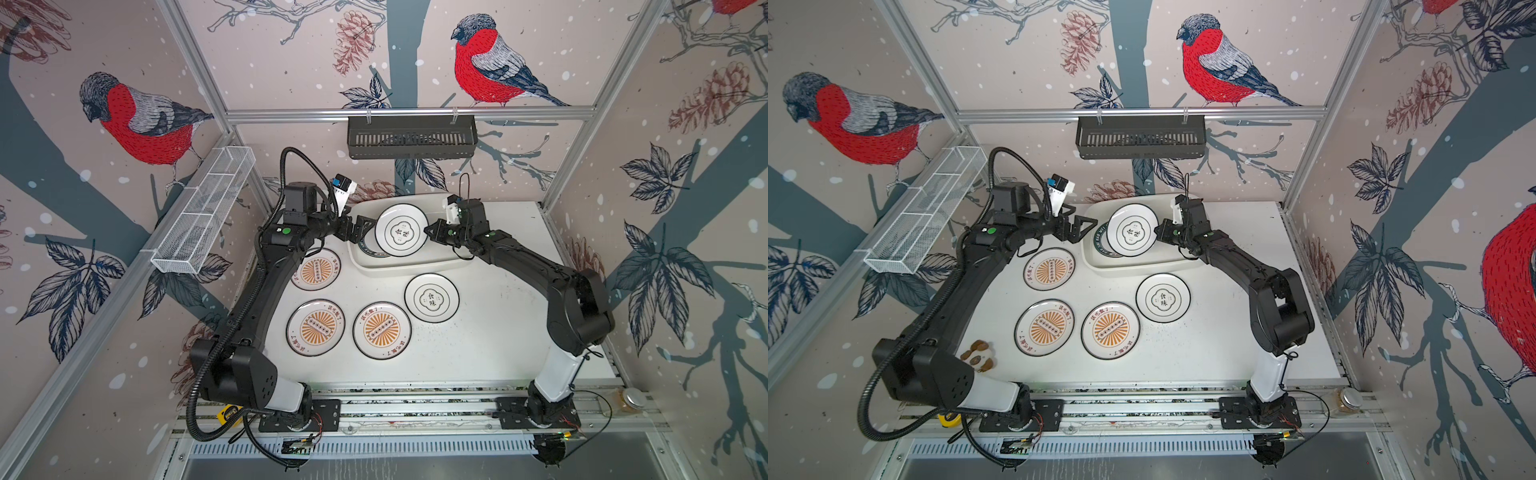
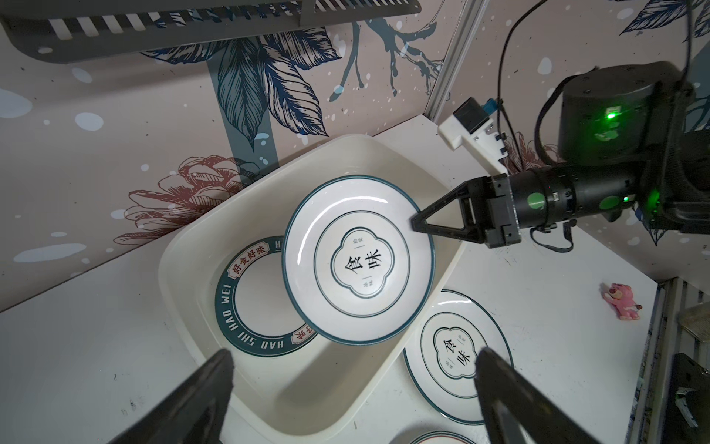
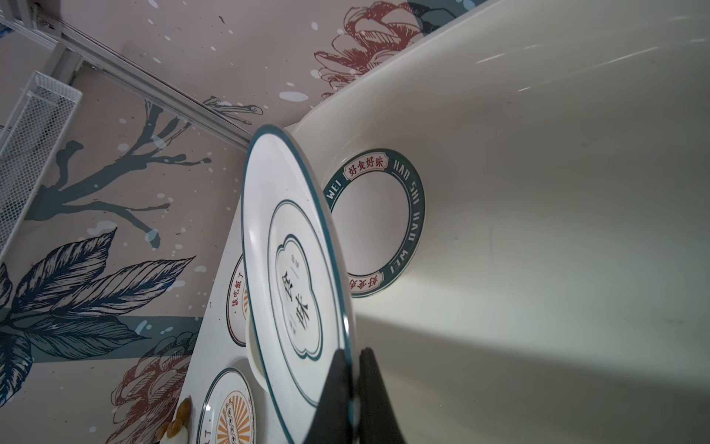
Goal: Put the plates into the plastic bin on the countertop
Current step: 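Carry the plate over the bin with the right gripper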
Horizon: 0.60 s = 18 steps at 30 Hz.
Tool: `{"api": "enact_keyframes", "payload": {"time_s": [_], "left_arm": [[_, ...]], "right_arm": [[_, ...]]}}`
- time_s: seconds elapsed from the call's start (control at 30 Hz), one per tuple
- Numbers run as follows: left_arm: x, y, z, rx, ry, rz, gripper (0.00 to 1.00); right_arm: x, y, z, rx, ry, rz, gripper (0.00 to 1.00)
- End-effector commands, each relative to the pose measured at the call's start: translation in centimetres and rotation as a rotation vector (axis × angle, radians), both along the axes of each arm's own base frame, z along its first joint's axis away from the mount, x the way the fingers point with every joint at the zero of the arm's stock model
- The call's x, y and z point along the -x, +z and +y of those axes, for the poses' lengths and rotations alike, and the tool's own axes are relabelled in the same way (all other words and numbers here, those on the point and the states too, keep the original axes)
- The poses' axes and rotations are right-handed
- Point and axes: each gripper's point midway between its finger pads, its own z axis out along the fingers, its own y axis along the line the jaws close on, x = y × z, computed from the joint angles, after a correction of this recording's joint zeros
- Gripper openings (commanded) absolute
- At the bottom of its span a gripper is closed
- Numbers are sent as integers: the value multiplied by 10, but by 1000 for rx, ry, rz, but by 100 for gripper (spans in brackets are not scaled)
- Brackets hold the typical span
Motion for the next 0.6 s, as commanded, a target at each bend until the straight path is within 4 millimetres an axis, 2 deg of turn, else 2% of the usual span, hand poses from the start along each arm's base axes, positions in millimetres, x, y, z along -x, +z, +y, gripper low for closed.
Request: {"api": "enact_keyframes", "payload": {"time_s": [0.0,0.17,0.33,0.57], "left_arm": [[2,1,1,5,3,10,97],[0,3,0,8,3,9,97],[-1,0,-2,7,-16,15,97],[-1,-9,-6,7,-33,40,97]], "right_arm": [[-15,11,15,-43,44,-63,1],[-38,7,29,-73,49,-63,1],[-60,-14,44,-82,64,-25,1],[-77,-42,66,-82,102,28,3]]}}
